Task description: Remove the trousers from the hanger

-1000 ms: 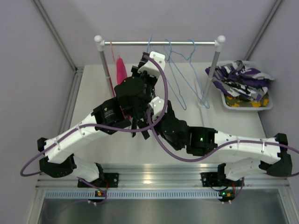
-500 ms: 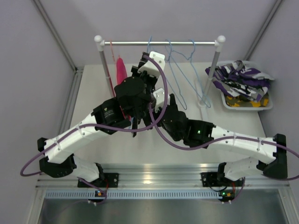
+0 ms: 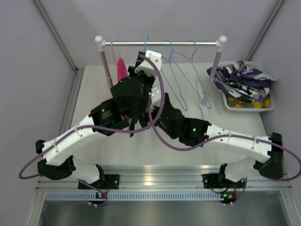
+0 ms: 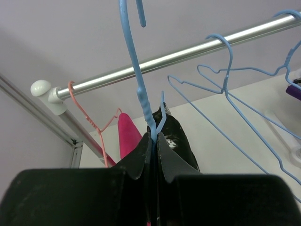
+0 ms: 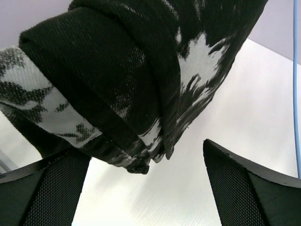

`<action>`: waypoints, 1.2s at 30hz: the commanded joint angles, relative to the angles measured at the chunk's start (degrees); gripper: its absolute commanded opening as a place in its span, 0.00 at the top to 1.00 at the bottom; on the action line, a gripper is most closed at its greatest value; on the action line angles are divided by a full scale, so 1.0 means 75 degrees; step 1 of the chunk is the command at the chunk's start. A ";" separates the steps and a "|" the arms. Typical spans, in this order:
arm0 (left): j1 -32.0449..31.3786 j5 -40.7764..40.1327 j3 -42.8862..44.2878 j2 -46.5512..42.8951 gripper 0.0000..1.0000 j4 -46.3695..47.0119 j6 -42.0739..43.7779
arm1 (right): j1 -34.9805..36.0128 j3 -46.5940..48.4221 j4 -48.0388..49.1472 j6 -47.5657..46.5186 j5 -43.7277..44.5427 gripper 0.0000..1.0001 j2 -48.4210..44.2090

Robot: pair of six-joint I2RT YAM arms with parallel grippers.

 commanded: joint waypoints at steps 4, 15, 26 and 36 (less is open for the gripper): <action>-0.0081 0.0117 -0.0049 -0.0258 1.00 0.1019 0.0122 | -0.0087 0.0445 0.0321 -0.0233 -0.0215 0.00 0.0138; -0.0116 0.0094 -0.0131 -0.0305 1.00 0.0667 -0.0160 | -0.0180 0.0656 0.0321 -0.0433 0.0347 0.07 0.0278; -0.0210 -0.0058 -0.0564 -0.0376 1.00 0.0655 -0.0066 | -0.0286 0.0610 0.0321 -0.0644 0.0407 0.27 -0.0014; -0.0315 -0.0023 -0.0763 -0.0493 1.00 0.0362 -0.0335 | -0.0403 0.0656 0.0496 -0.0679 0.0066 0.41 -0.0015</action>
